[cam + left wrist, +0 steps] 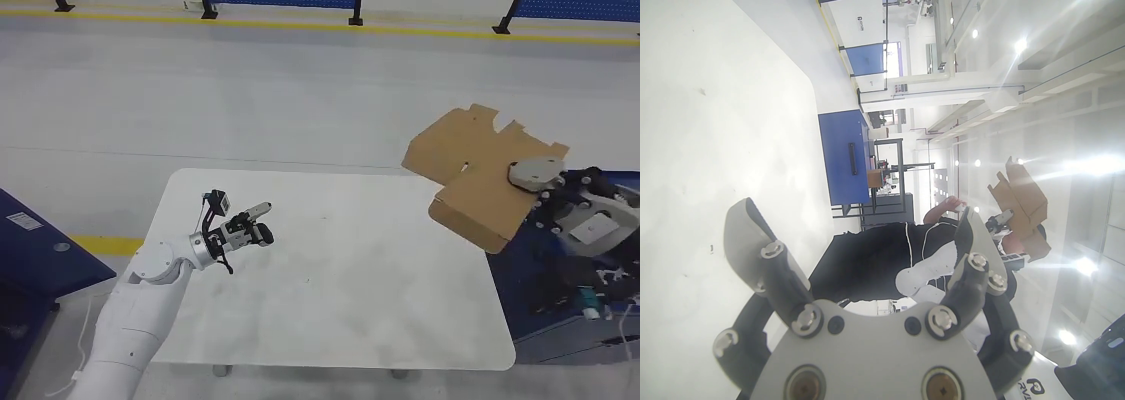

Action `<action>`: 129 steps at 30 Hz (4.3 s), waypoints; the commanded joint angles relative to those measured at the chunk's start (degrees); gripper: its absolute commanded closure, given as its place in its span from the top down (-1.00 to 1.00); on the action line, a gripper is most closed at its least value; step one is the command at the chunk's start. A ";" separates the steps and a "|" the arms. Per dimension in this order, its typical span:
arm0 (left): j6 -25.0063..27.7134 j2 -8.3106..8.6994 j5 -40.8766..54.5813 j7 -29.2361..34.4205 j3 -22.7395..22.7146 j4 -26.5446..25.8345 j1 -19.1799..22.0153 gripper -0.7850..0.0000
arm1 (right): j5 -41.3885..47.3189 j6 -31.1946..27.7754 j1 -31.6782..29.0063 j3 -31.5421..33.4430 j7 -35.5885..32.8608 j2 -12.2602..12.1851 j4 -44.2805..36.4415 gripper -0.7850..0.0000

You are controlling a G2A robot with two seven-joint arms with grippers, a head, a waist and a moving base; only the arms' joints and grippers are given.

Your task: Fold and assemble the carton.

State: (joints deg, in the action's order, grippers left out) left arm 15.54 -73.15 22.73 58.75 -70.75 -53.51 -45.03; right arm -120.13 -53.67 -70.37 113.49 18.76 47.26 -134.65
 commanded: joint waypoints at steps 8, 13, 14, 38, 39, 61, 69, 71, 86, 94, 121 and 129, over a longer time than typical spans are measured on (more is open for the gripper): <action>0.00 0.00 0.00 0.00 0.00 0.00 0.00 1.00 | -46.04 40.90 -16.70 -20.72 -1.20 -0.70 0.00 -1.00; 0.00 0.00 0.00 0.00 0.00 0.00 0.00 1.00 | -49.49 49.05 -21.14 -22.73 -6.61 -0.05 0.00 -1.00; 0.00 0.00 0.00 0.00 0.00 0.00 0.00 1.00 | -49.46 49.98 -21.65 -22.69 -7.05 0.05 0.00 -1.00; 0.00 0.00 0.00 0.00 0.00 0.00 0.00 1.00 | 82.30 10.62 -10.14 13.86 -35.11 0.30 1.91 -1.00; 0.00 0.00 0.00 0.00 0.00 0.00 0.00 1.00 | 87.53 11.36 -10.38 13.84 -40.14 -0.15 2.19 -1.00; 0.00 0.00 0.00 0.00 0.00 0.00 0.00 1.00 | 146.07 16.10 -13.23 -24.34 -59.11 -1.54 17.45 -1.00; 0.00 0.00 0.00 0.00 0.00 0.00 0.00 1.00 | 146.08 15.92 -11.57 -30.78 -59.45 -0.48 20.02 -1.00; 0.00 0.00 0.00 0.00 0.00 0.00 0.00 1.00 | 144.59 16.27 -11.15 -30.78 -60.35 -0.50 20.05 -1.00; 0.00 0.00 0.00 0.00 0.00 0.00 0.00 1.00 | 158.49 16.69 -11.83 -30.70 -54.96 0.22 15.53 -1.00; 0.00 0.00 0.00 0.00 0.00 0.00 0.00 1.00 | 212.12 34.59 -12.24 -29.30 -56.39 1.47 13.79 -1.00; 0.00 0.00 0.00 0.00 0.00 0.00 0.00 1.00 | 215.68 65.36 -13.90 -28.65 -62.38 3.99 17.35 -1.00; 0.00 0.00 0.00 0.00 0.00 0.00 0.00 1.00 | 184.64 38.58 -12.11 -25.12 -75.32 4.59 25.12 -1.00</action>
State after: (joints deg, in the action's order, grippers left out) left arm 15.54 -73.15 22.73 58.75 -70.75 -53.51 -45.03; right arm 70.07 -12.54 -82.55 87.84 -55.51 51.89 -110.49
